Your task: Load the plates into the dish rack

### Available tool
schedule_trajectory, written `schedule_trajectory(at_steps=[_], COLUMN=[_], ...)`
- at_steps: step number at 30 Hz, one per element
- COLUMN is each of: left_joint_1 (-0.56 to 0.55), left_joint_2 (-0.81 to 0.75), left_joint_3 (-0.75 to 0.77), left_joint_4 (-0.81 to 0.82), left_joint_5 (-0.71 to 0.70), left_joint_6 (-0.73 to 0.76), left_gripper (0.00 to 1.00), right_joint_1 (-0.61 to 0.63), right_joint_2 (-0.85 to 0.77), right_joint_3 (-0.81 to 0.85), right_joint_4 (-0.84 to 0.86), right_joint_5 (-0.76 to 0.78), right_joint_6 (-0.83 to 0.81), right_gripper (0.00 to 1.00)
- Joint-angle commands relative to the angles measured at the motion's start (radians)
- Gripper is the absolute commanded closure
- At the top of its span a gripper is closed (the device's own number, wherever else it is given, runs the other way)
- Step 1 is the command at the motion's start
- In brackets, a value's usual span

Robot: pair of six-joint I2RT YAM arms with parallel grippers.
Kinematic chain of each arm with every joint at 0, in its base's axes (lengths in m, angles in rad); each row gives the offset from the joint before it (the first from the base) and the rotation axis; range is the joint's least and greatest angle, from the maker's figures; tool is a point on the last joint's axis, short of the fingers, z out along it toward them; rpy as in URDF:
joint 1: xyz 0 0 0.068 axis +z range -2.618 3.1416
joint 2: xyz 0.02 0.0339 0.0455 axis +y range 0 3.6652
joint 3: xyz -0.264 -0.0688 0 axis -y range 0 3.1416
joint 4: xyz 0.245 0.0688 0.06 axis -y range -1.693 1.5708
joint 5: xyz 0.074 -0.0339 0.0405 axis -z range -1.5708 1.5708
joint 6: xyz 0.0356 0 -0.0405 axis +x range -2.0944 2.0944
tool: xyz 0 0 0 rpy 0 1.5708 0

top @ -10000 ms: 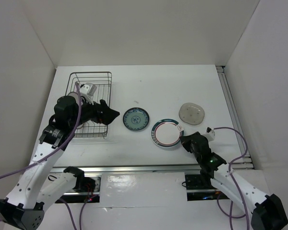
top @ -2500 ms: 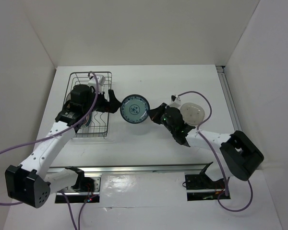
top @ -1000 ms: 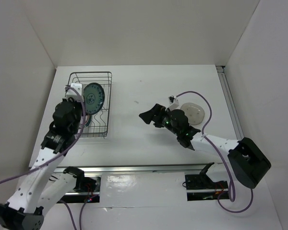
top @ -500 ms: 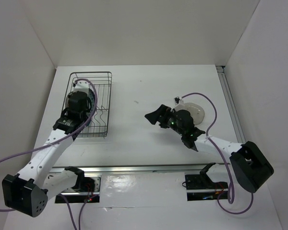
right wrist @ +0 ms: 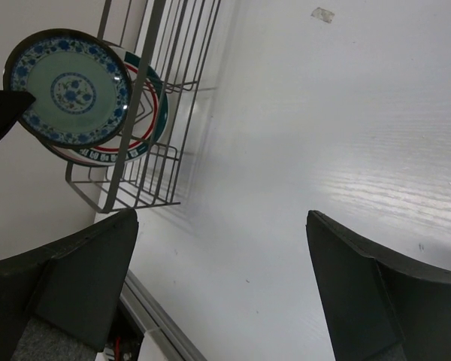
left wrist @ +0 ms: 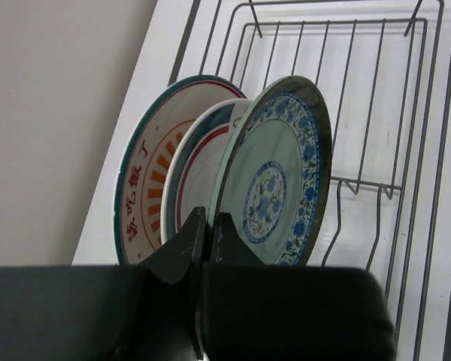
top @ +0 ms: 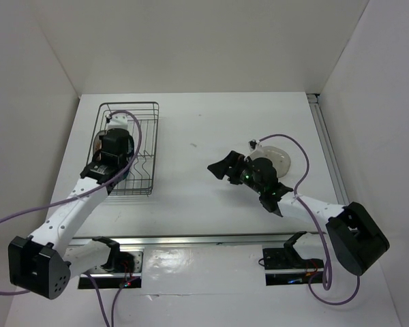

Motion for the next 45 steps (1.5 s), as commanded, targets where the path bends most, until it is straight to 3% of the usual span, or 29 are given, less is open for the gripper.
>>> schedule_trajectory(at_steps=[1,5,8,16,19,24,26,27,30,32,33,34,38,41,45], left_joint_1=[0.002,0.002,0.002,0.002,0.002,0.002,0.002,0.002,0.002,0.002,0.002,0.002,0.002,0.002,0.002], left_joint_2=[0.027,0.060,0.079,0.149,0.185,0.208,0.191,0.168,0.127,0.077,0.059,0.015,-0.136,-0.254,-0.280], left_joint_3=[0.058,0.067,0.067,0.087,0.099,0.134,0.134,0.134,0.124,0.124,0.124,0.124,0.111,0.029,0.018], left_joint_4=[0.021,0.007,0.007,-0.016,-0.040,-0.079,-0.079,-0.079,-0.068,-0.068,-0.068,-0.068,-0.028,0.063,0.064], left_joint_5=[0.003,0.003,0.054,0.157,0.181,0.191,0.191,0.201,0.212,0.221,0.221,0.232,0.336,0.448,0.620], left_joint_6=[-0.023,-0.034,-0.034,-0.043,-0.052,-0.063,-0.063,-0.063,-0.052,-0.052,-0.065,-0.074,-0.102,-0.112,-0.079], left_gripper=[1.00,1.00,0.91,0.89,0.79,0.70,0.62,0.48,0.32,0.22,0.06,0.00,0.00,0.00,0.00], right_joint_1=[-0.014,-0.024,-0.024,-0.033,-0.042,-0.042,-0.042,-0.042,-0.042,-0.042,-0.042,-0.042,-0.051,-0.051,-0.062], right_joint_2=[-0.027,-0.036,-0.036,-0.045,-0.055,-0.088,-0.114,-0.124,-0.176,-0.238,-0.265,-0.291,-0.438,-0.414,-0.300], right_joint_3=[-0.016,-0.035,-0.035,-0.053,-0.053,-0.062,-0.062,-0.052,-0.033,-0.022,-0.022,-0.033,-0.093,-0.076,-0.019], right_joint_4=[0.052,0.052,0.052,0.063,0.063,0.020,-0.037,-0.060,-0.194,-0.370,-0.440,-0.537,-0.690,-0.793,-0.819], right_joint_5=[-0.005,-0.014,-0.014,-0.014,-0.014,0.029,0.084,0.105,0.234,0.425,0.497,0.604,0.762,0.847,0.902], right_joint_6=[-0.008,0.001,0.001,0.012,0.012,0.003,-0.011,-0.034,-0.043,0.060,0.111,0.157,0.345,0.444,0.525], right_gripper=[0.00,0.00,0.00,0.00,0.00,0.00,0.00,0.00,0.00,0.00,0.00,0.00,0.00,0.02,0.04])
